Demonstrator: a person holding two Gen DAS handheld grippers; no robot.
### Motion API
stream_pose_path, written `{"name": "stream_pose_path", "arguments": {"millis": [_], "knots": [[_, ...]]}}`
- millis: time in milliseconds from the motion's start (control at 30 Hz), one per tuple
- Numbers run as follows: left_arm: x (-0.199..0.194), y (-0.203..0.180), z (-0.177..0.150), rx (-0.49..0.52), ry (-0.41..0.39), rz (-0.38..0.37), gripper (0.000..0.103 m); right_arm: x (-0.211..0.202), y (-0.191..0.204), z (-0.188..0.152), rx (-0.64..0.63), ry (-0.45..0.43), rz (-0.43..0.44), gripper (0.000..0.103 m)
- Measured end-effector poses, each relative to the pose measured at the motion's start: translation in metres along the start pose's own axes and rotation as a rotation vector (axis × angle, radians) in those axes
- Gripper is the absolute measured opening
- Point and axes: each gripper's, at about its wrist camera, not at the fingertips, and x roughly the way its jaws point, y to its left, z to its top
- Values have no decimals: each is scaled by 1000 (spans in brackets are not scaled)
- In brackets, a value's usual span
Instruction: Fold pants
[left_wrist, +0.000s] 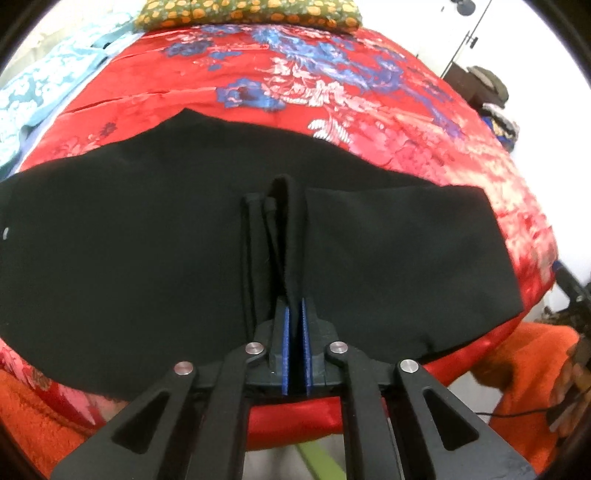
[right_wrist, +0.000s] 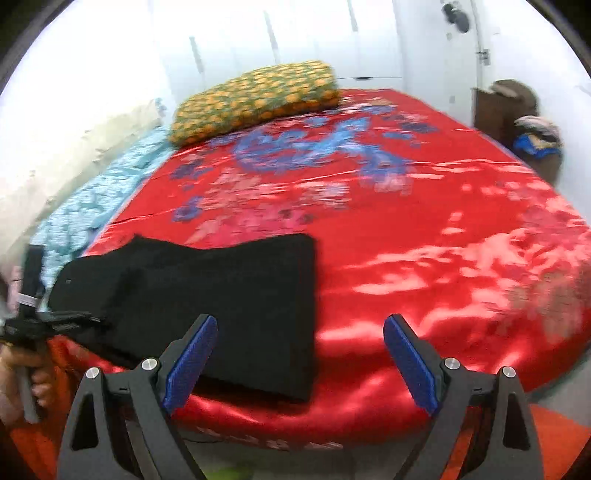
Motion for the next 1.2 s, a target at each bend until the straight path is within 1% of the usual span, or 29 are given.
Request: {"name": "stream_pose_path", "arguments": {"millis": [33, 67, 100, 133, 167, 200, 233, 267, 300, 333, 367, 433, 467, 533, 567, 600, 667, 700, 767, 800, 833, 867, 967, 1100, 1167, 1200], "knots": [[3, -1, 0, 3, -4, 6, 13, 2, 8, 1, -16, -1, 48, 91], [4, -2, 1, 6, -7, 6, 15, 10, 20, 3, -39, 3, 135, 91], [5, -3, 2, 7, -11, -3, 18, 15, 27, 1, -51, 16, 185, 91], [6, -1, 3, 3, -10, -15, 23, 28, 35, -1, -66, 51, 233, 91], [5, 1, 4, -12, -7, -46, 29, 46, 40, -4, -83, 120, 248, 90], [4, 5, 4, -29, -6, -67, 33, 67, 42, -11, -96, 214, 220, 89], [1, 10, 5, -55, -13, -81, 44, 81, 42, -17, -102, 267, 182, 86], [-6, 17, 5, -83, -33, -67, 62, 83, 43, -21, -116, 255, 170, 86], [-11, 22, 5, -102, -53, -47, 68, 79, 46, -19, -137, 225, 163, 86], [-20, 29, 3, -126, -91, -31, 75, 76, 48, -17, -148, 222, 159, 86], [-30, 39, 3, -154, -137, -21, 77, 72, 49, -13, -154, 206, 156, 86], [-41, 46, 6, -189, -183, 10, 77, 56, 49, -9, -165, 136, 132, 86], [-46, 46, 7, -190, -206, 25, 77, 49, 47, -7, -169, 101, 112, 87], [-56, 32, 11, -131, -261, 58, 77, 41, 42, -2, -164, 63, 78, 87], [-58, 22, 13, -84, -280, 67, 77, 40, 38, 0, -158, 50, 50, 88], [-59, 6, 14, -15, -294, 70, 77, 40, 37, 1, -153, 47, 35, 89], [-50, -15, 17, 64, -279, 60, 78, 44, 32, 2, -141, 51, 6, 89], [-42, -23, 17, 96, -255, 51, 78, 47, 30, 4, -136, 58, -1, 89], [-24, -31, 15, 128, -206, 50, 78, 53, 29, 4, -135, 71, -16, 89], [-16, -32, 12, 135, -177, 61, 78, 55, 29, 3, -138, 74, -18, 89], [-9, -30, 9, 131, -149, 70, 77, 56, 30, 4, -143, 77, -20, 89], [-7, -25, 8, 113, -137, 67, 76, 57, 30, 5, -147, 76, -22, 89], [-14, -6, 10, 48, -161, 72, 77, 53, 29, 8, -151, 55, -39, 89], [-24, 27, 11, -35, -194, 125, 80, 52, 25, 9, -136, 43, -58, 89], [-24, 47, 14, -112, -196, 140, 80, 52, 24, 10, -134, 42, -62, 89], [-25, 60, 14, -169, -199, 144, 80, 51, 24, 10, -133, 37, -66, 89]]}}
